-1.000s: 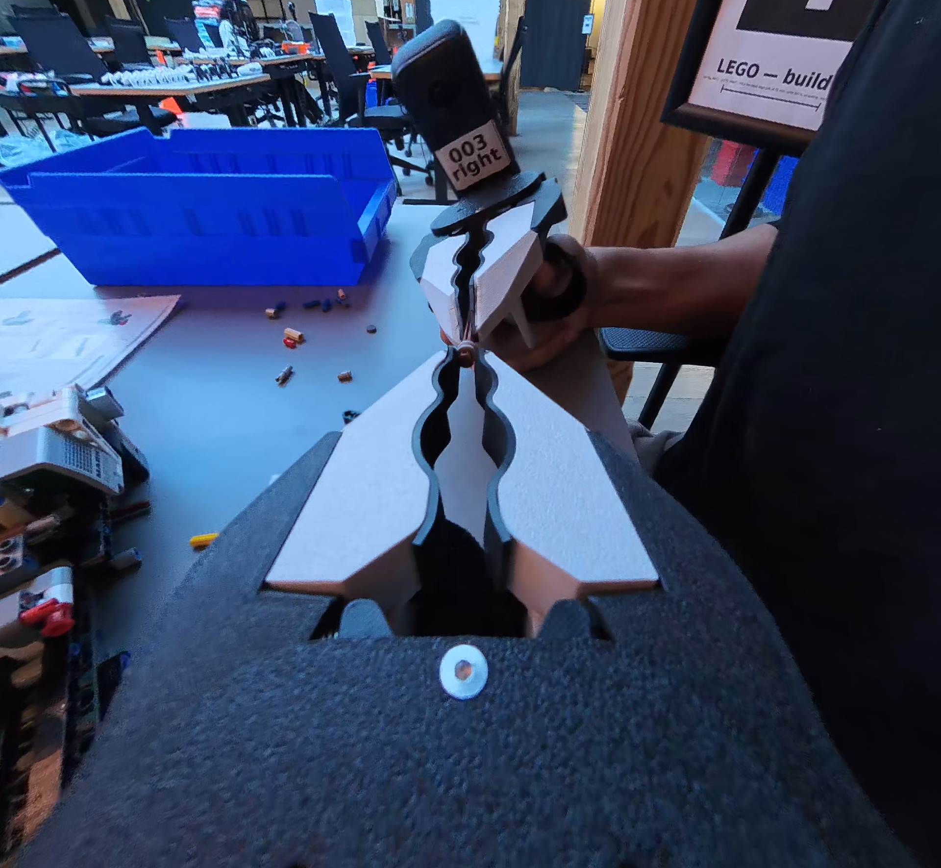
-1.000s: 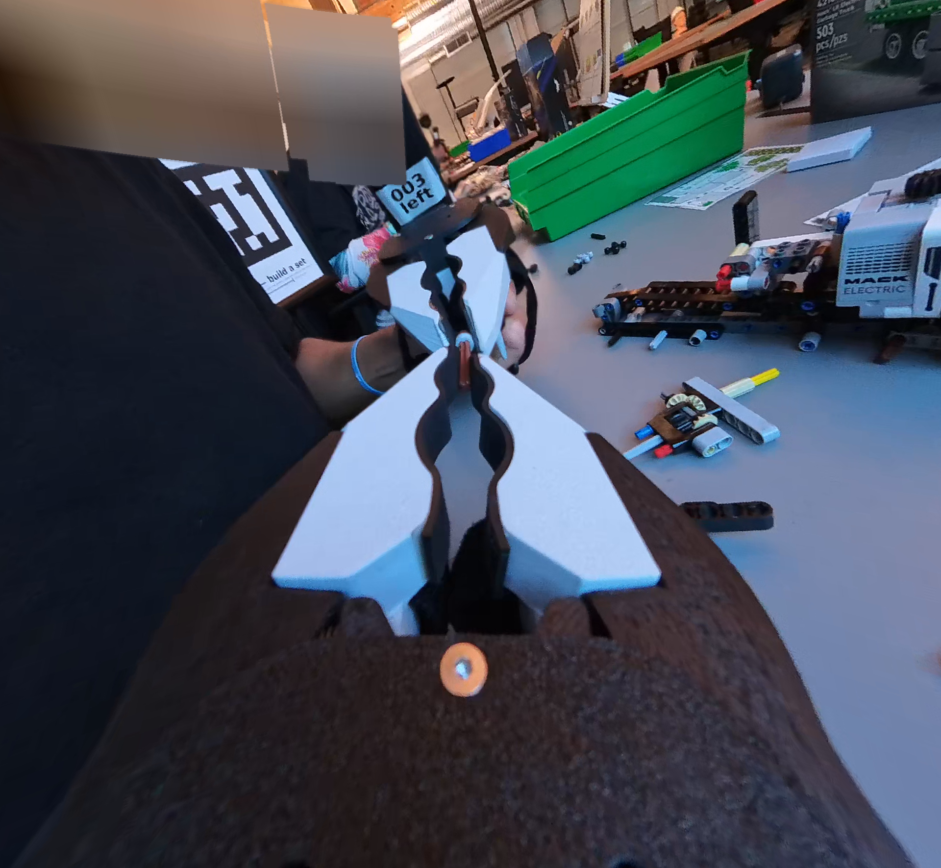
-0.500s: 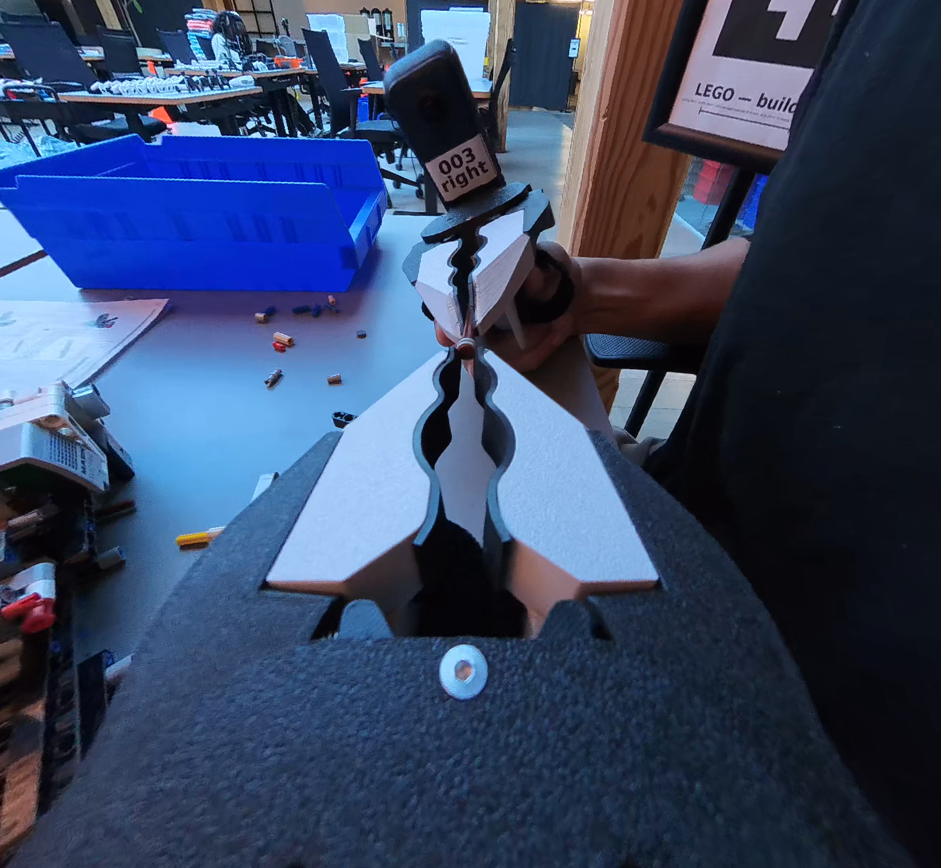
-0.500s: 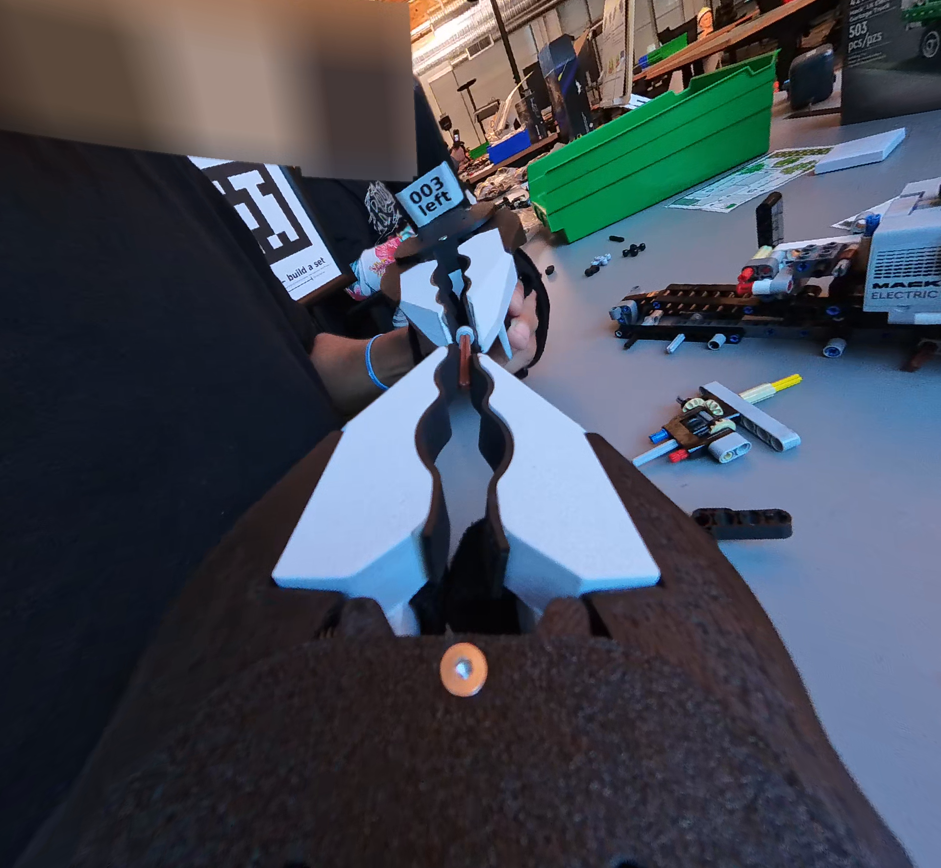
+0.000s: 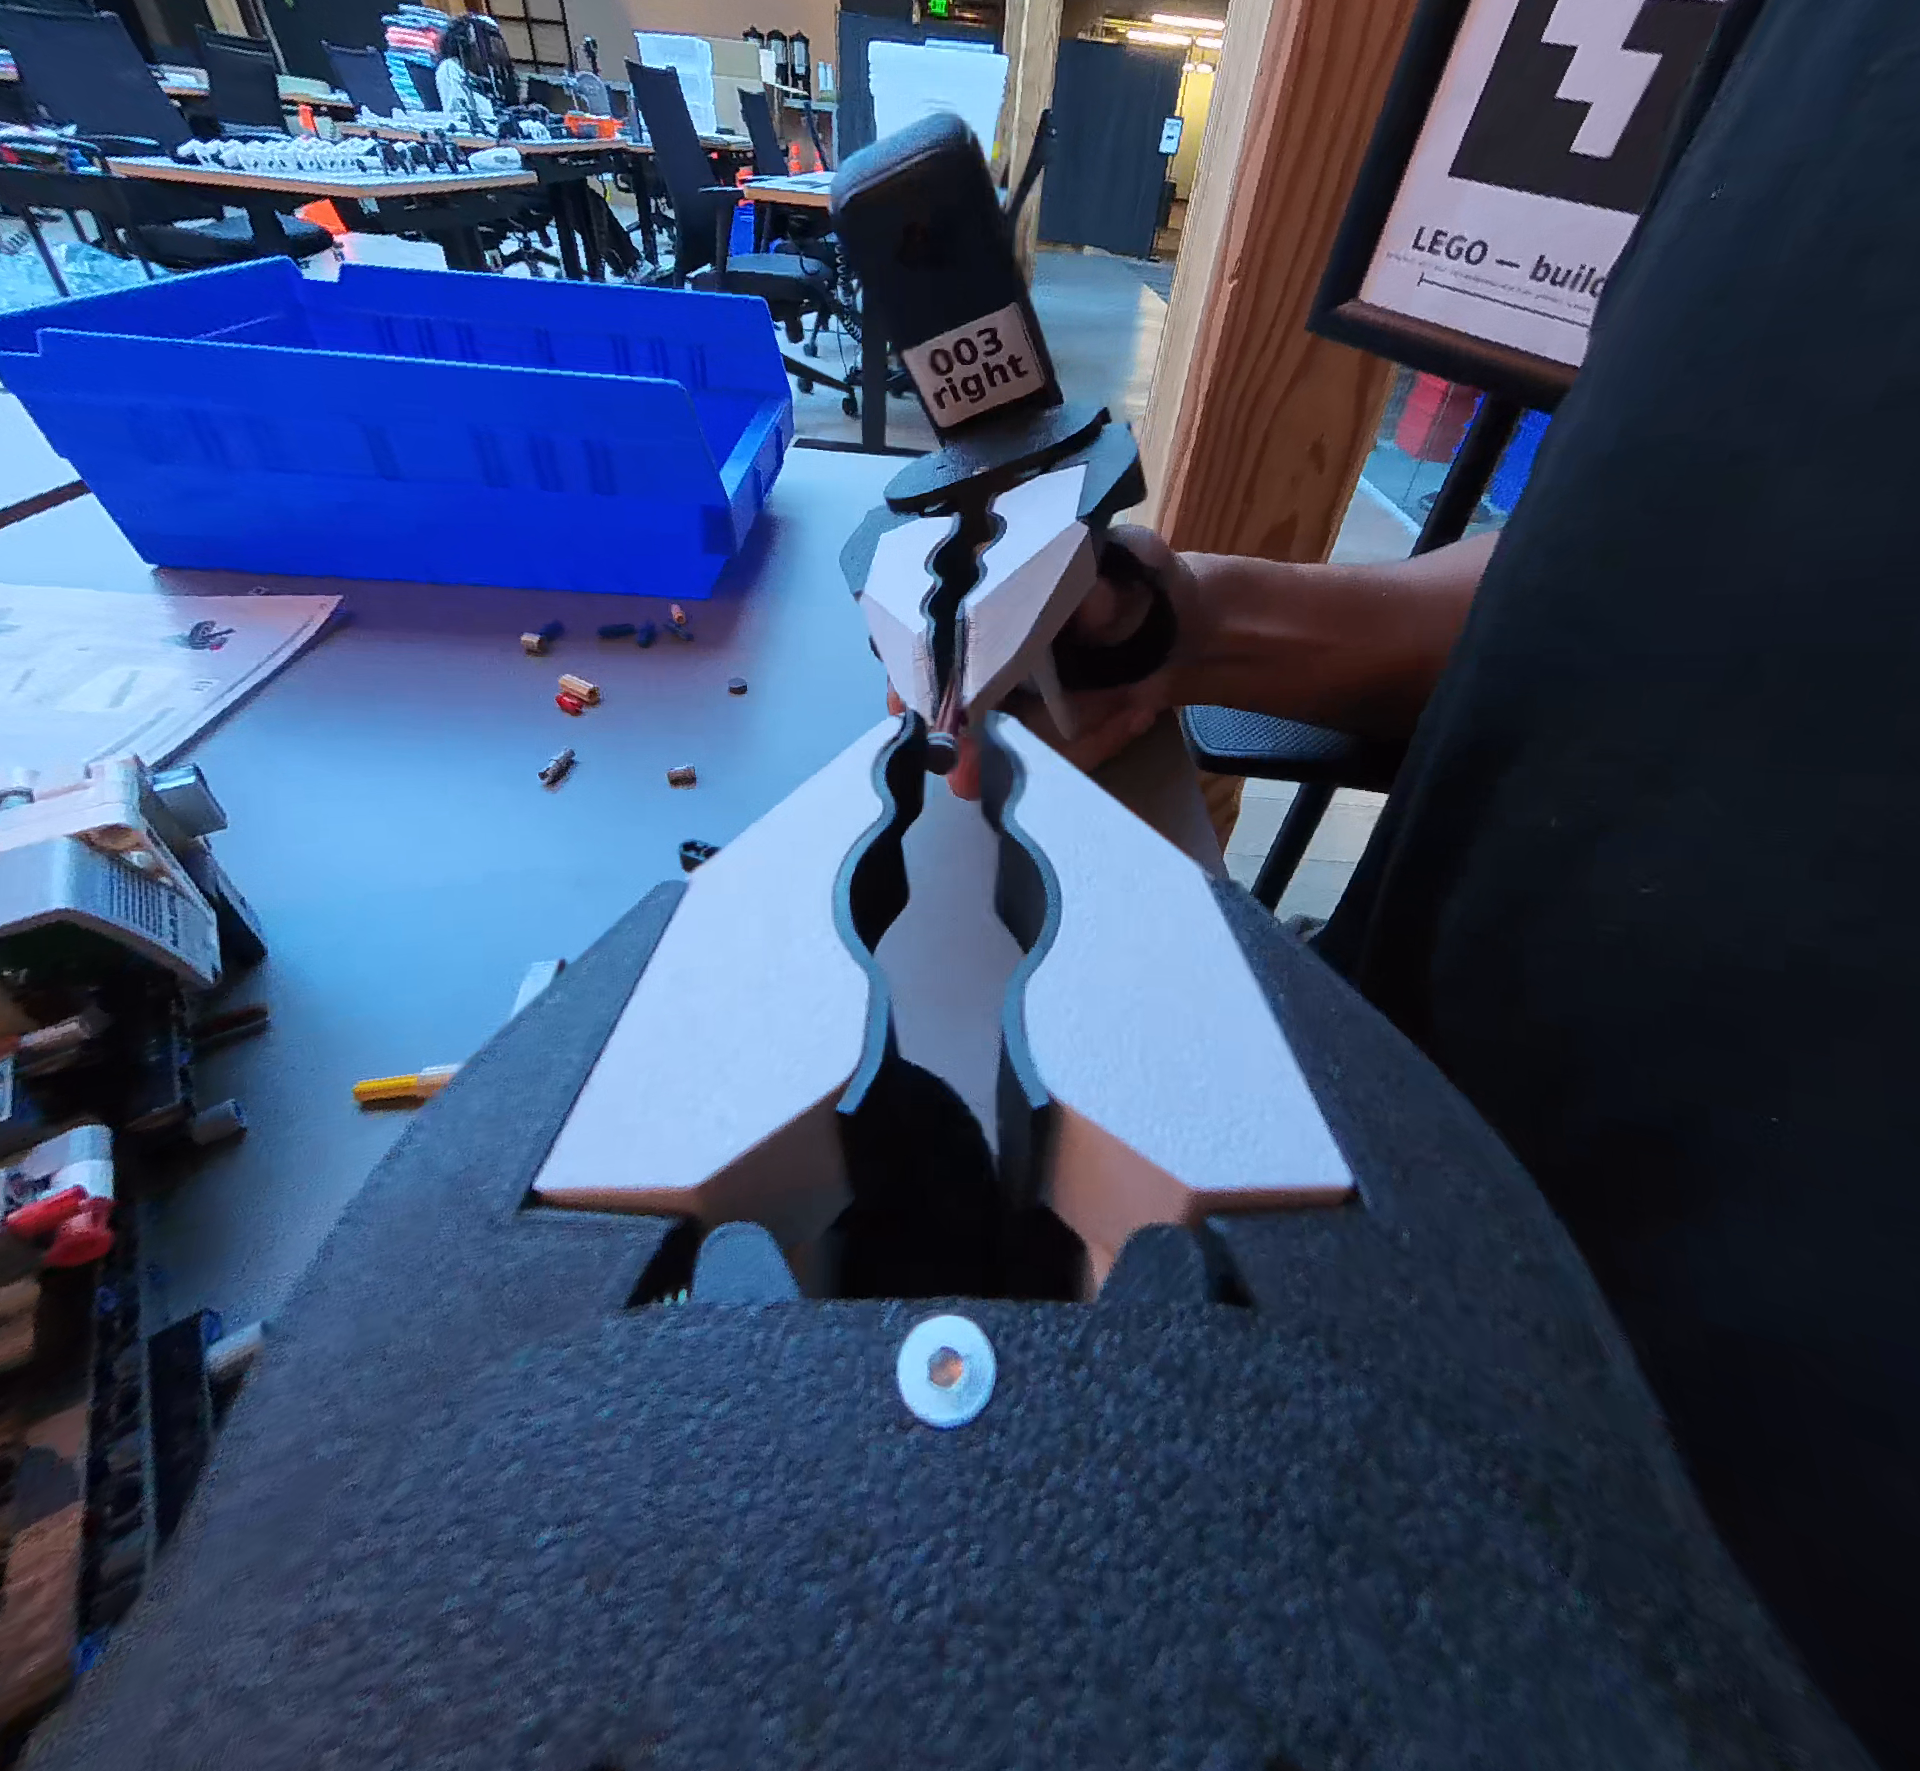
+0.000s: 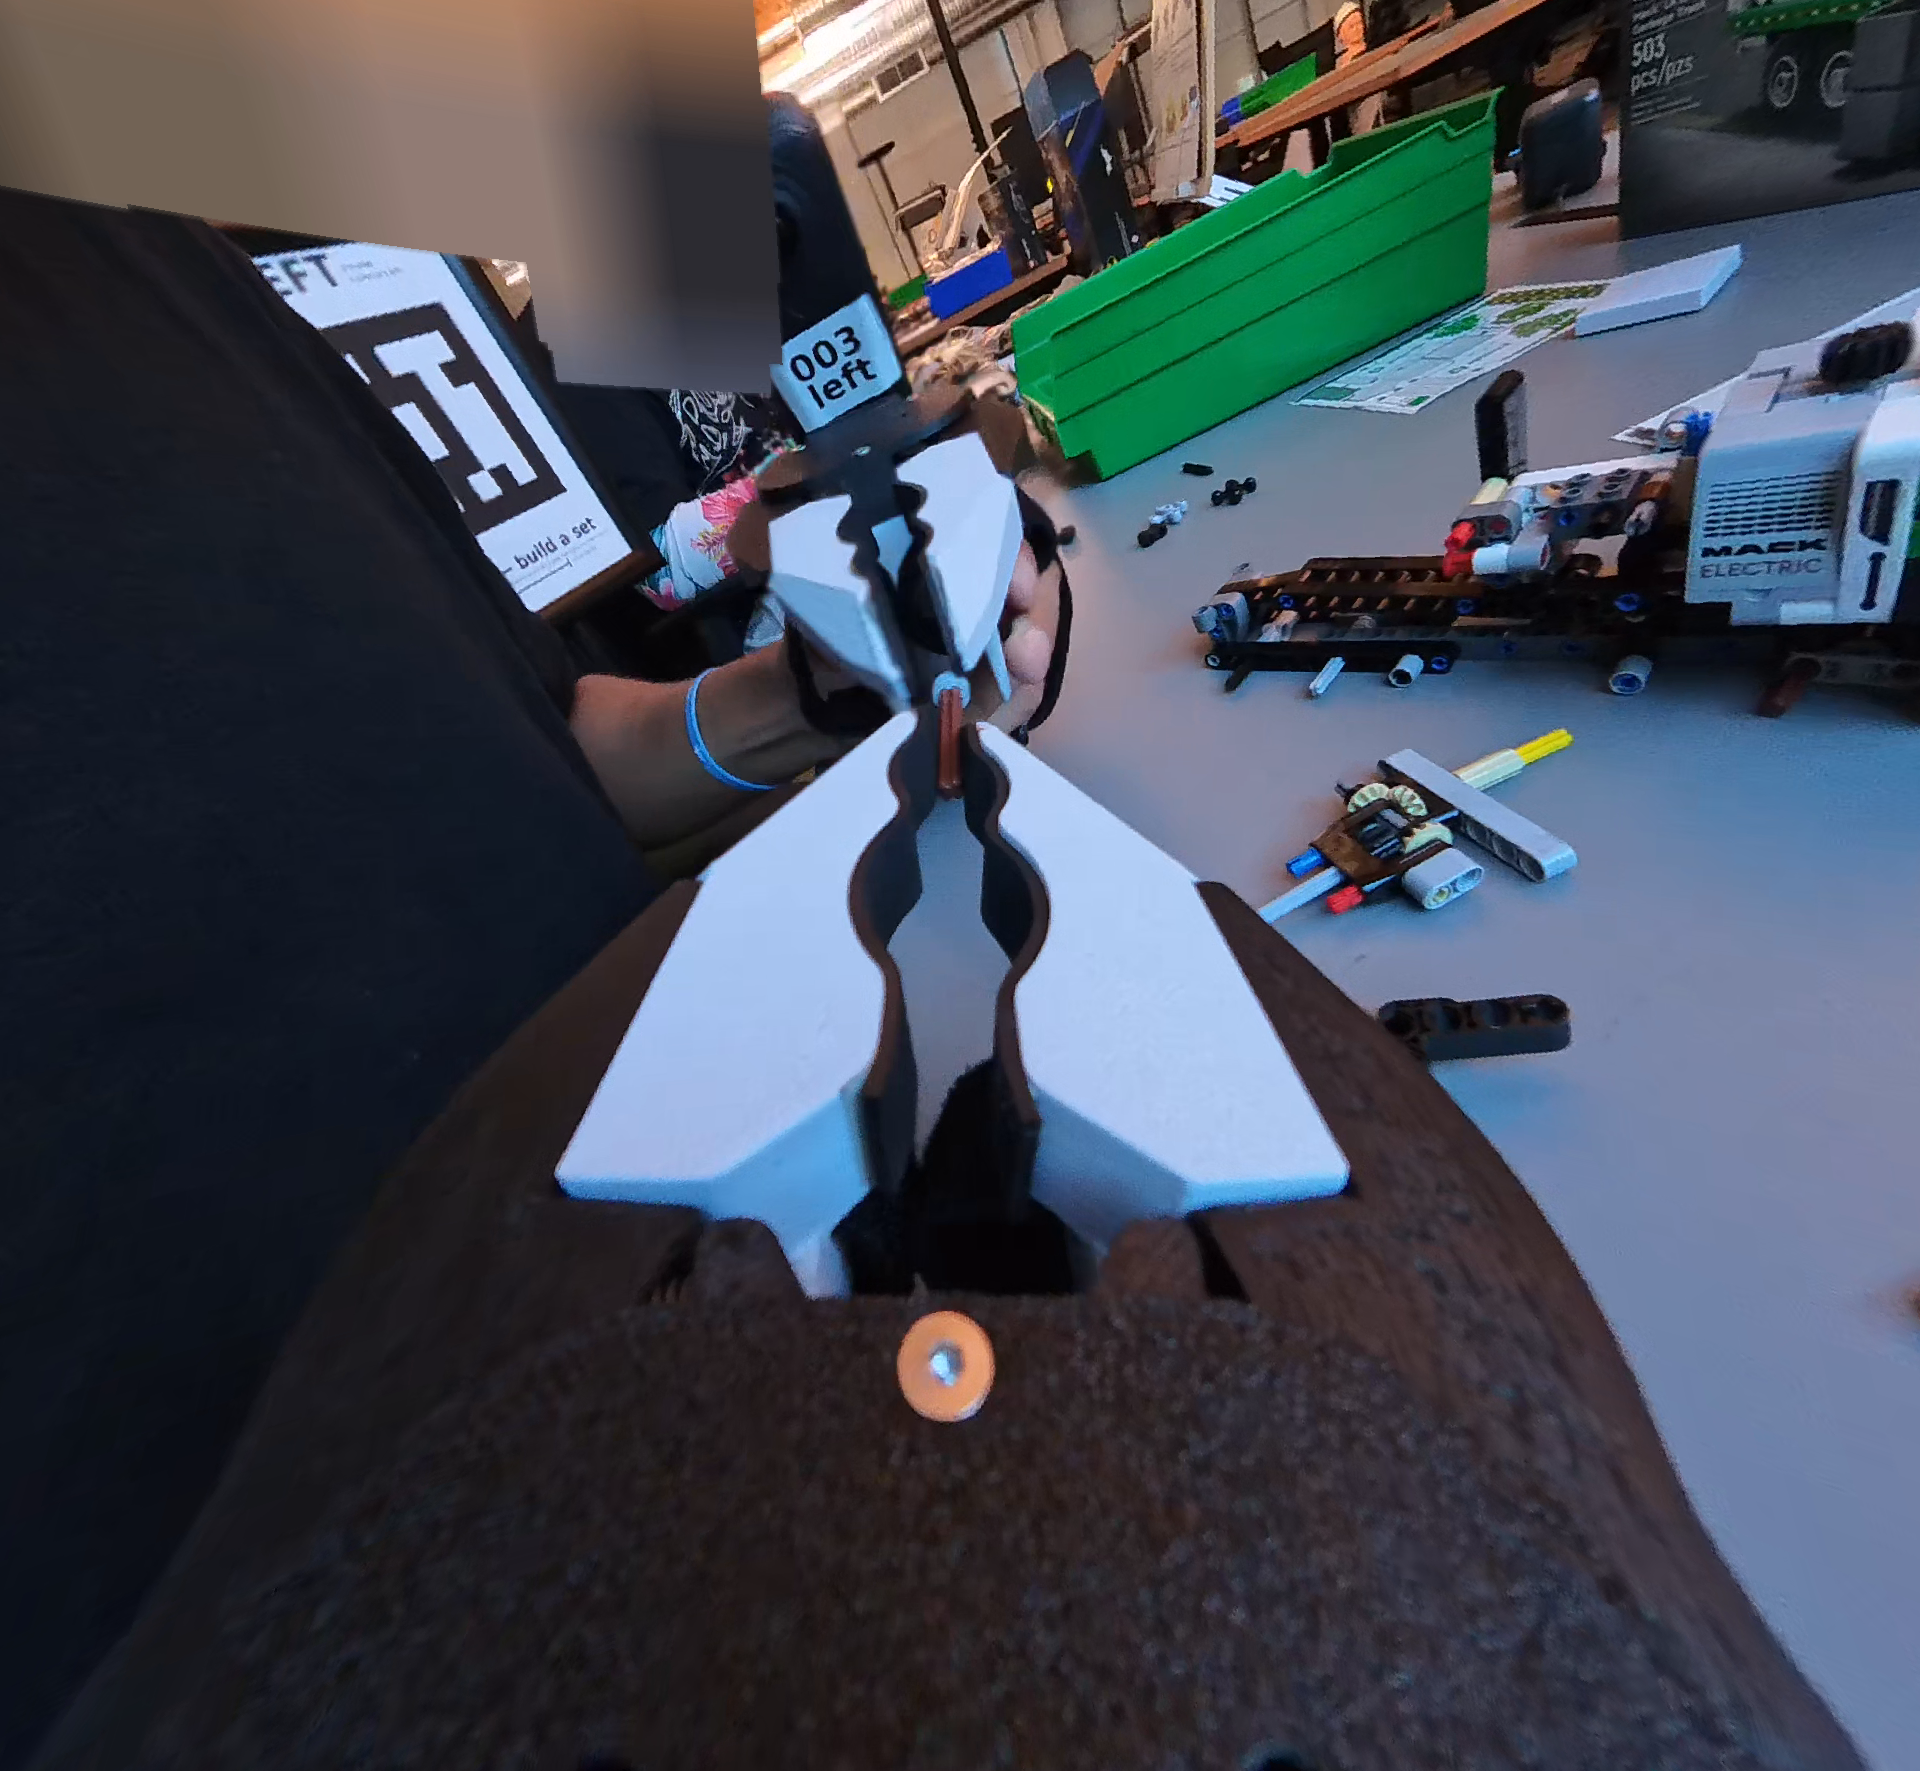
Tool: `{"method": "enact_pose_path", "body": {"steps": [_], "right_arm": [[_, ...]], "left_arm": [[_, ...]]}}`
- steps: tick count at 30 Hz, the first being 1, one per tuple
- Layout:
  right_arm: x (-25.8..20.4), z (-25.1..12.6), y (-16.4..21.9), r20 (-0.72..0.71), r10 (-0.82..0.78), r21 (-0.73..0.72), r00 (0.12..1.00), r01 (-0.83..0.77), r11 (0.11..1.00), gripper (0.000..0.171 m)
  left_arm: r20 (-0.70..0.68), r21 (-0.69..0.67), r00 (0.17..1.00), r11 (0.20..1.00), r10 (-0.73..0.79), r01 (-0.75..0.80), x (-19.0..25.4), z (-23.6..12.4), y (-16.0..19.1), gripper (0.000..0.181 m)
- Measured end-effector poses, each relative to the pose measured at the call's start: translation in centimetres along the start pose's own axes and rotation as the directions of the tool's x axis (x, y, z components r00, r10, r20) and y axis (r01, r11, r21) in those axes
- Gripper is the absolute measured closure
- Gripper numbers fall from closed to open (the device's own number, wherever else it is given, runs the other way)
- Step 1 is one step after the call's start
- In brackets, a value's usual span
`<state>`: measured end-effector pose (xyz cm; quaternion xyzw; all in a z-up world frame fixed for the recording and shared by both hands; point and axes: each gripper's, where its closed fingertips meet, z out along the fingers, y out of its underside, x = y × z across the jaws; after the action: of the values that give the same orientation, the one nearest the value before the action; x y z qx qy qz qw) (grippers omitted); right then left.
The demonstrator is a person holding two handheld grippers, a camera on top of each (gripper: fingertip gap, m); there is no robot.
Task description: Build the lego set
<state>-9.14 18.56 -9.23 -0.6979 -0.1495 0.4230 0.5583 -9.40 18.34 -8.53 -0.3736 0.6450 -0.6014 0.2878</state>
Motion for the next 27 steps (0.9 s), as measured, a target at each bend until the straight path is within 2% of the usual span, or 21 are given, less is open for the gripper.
{"method": "enact_pose_path", "body": {"steps": [2,6,13,15,17,19,21,27], "right_arm": [[0.1,-0.3,-0.4,0.017,0.024,0.027,1.0,-0.025,0.999,0.168],[0.0,-0.7,-0.9,0.048,0.056,0.057,0.997,-0.059,0.997,0.168],[0.7,-0.6,-0.7,0.004,0.066,0.032,0.998,-0.066,0.997,0.168],[2.0,-1.1,-0.1,-0.104,-0.001,-0.054,0.995,-0.005,0.999,0.157],[4.5,-2.6,0.7,-0.277,-0.093,-0.207,0.956,0.035,0.978,0.144],[6.8,-4.4,1.6,-0.414,-0.246,-0.405,0.876,0.064,0.912,0.147],[7.6,-5.0,2.3,-0.434,-0.346,-0.551,0.832,0.059,0.833,0.149],[8.4,-4.3,4.8,-0.369,-0.407,-0.76,0.836,-0.019,0.65,0.143]], "left_arm": [[-0.011,-0.008,1.0,1.0,-0.001,0.001,-0.1,0.1,0.0,0.167],[-0.038,-0.01,0.999,1.0,-0.01,0.009,-0.1,0.6,0.0,0.172],[-0.071,-0.062,0.997,0.997,-0.041,0.036,-0.9,1.0,0.4,0.177],[-0.078,-0.097,0.994,0.993,-0.071,0.063,-1.3,0.8,0.9,0.177],[-0.05,-0.141,0.994,0.986,-0.097,0.089,-2.4,0.2,1.6,0.177],[-0.025,-0.206,0.994,0.974,-0.105,0.098,-3.3,-0.3,2.5,0.177],[0.006,-0.256,0.997,0.963,-0.083,0.082,-4.2,-0.5,3.3,0.177],[-0.019,-0.277,1.0,0.961,0.001,-0.006,-3.8,0.3,4.0,0.177]]}}
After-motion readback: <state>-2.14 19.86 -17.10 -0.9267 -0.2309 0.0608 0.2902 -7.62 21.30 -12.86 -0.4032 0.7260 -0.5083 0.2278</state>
